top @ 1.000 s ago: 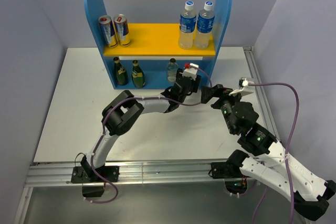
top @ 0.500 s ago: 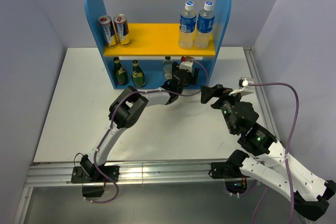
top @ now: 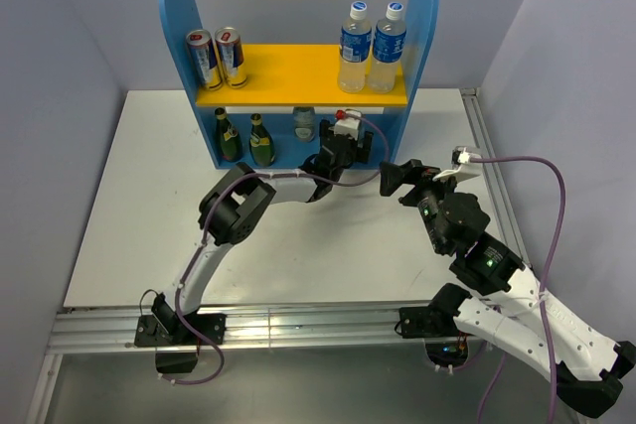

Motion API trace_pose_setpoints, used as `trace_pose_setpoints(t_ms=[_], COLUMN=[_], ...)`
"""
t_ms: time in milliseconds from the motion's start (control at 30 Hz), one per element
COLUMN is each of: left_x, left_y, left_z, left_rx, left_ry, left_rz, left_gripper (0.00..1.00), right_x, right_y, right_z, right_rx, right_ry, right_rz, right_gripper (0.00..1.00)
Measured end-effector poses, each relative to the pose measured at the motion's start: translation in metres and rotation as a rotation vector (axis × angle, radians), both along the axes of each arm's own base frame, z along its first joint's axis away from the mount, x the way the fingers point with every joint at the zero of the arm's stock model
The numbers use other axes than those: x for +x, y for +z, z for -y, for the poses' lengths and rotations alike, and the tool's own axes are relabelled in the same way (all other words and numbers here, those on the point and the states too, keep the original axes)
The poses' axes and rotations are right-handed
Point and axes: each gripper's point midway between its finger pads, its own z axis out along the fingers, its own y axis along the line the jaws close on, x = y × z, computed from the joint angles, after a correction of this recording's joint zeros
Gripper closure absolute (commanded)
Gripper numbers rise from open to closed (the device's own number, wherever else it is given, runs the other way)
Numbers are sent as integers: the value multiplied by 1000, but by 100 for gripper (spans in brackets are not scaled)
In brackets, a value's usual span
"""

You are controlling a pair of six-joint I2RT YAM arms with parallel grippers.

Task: Place and organize the beverage onto the shelf

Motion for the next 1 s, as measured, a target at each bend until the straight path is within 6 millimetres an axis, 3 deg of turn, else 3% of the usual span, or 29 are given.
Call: trace_pose_setpoints(t_ms=[300,500,767,867,1000], left_x=[-41,-68,-129,-154,-173], left_y=[10,15,34,42,87], left_z=[1,-9,-40,-62,-101], left_rx=[0,4,25,63,92], left_ry=[-24,-38,-1,34,122], left_rz=[-8,-24,-55,-97,-115], left_gripper=[1,1,1,1,1], right_x=[-1,-1,-2,-2,-2], right_y=[1,0,-2,-2,14], right_z=[1,3,4,2,-3], right_rx=[2,5,5,2,-11], right_ry=[-1,-8,-11,-2,22], right_rz=[3,5,3,0,-21], right_gripper=[1,1,1,0,0])
